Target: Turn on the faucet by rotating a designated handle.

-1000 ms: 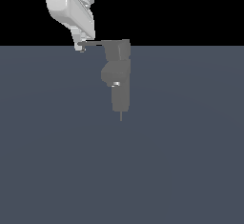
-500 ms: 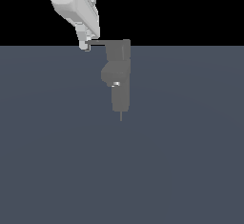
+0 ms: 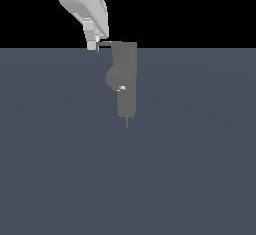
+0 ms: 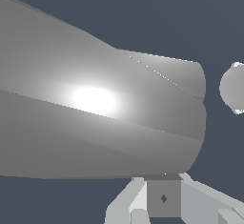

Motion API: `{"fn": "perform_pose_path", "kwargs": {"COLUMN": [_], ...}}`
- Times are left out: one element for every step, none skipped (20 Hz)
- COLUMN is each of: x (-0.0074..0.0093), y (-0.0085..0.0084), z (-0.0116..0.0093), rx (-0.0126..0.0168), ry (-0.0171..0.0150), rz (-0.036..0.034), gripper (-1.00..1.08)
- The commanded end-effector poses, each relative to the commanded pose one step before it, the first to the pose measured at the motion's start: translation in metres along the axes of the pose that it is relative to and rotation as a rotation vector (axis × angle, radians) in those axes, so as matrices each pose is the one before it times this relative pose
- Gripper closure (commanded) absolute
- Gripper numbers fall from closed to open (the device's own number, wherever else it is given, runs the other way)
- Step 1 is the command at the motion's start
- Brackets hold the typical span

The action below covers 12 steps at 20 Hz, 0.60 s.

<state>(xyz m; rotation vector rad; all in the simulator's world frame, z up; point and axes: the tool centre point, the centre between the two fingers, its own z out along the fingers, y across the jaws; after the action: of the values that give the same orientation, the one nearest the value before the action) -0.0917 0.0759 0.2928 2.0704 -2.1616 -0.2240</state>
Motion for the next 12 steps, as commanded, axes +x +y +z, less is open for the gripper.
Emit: {"fn": "perform_pose_path", "kwargs": {"x": [0.00892,-0.00749,0.00647,0.00658,0.00646,0.00666,0.00670,0.00666,0.00676,0.00672,0.00682,0.00677], "y": [0.00265,-0.00025,0.00028,0.00029,0.00025,0.00029,0.00029,0.00027,0.00029,0.00026,0.00028,0.00025], "z": [-0.00424,0.00393,-0.00019,-0.00022,-0.00014,-0.00023,-0.00023,-0.00020,-0.00023,-0.00020,-0.00024,-0.00021], "rx": [0.00718,-0.00660,0.00034,0.00042,0.00024,0.00042,0.00042,0.00034,0.00042,0.00035,0.00043,0.00035], "ry": [-0.00220,0.00492,-0.00030,-0.00036,-0.00021,-0.00036,-0.00035,-0.00029,-0.00035,-0.00028,-0.00034,-0.00027], "rz": [0.01049,-0.01021,0.00052,0.00064,0.00037,0.00064,0.00064,0.00053,0.00064,0.00053,0.00065,0.00053], "gripper": [1.08,1.08,1.08,1.08,1.08,1.08,1.08,1.08,1.08,1.08,1.08,1.08]}}
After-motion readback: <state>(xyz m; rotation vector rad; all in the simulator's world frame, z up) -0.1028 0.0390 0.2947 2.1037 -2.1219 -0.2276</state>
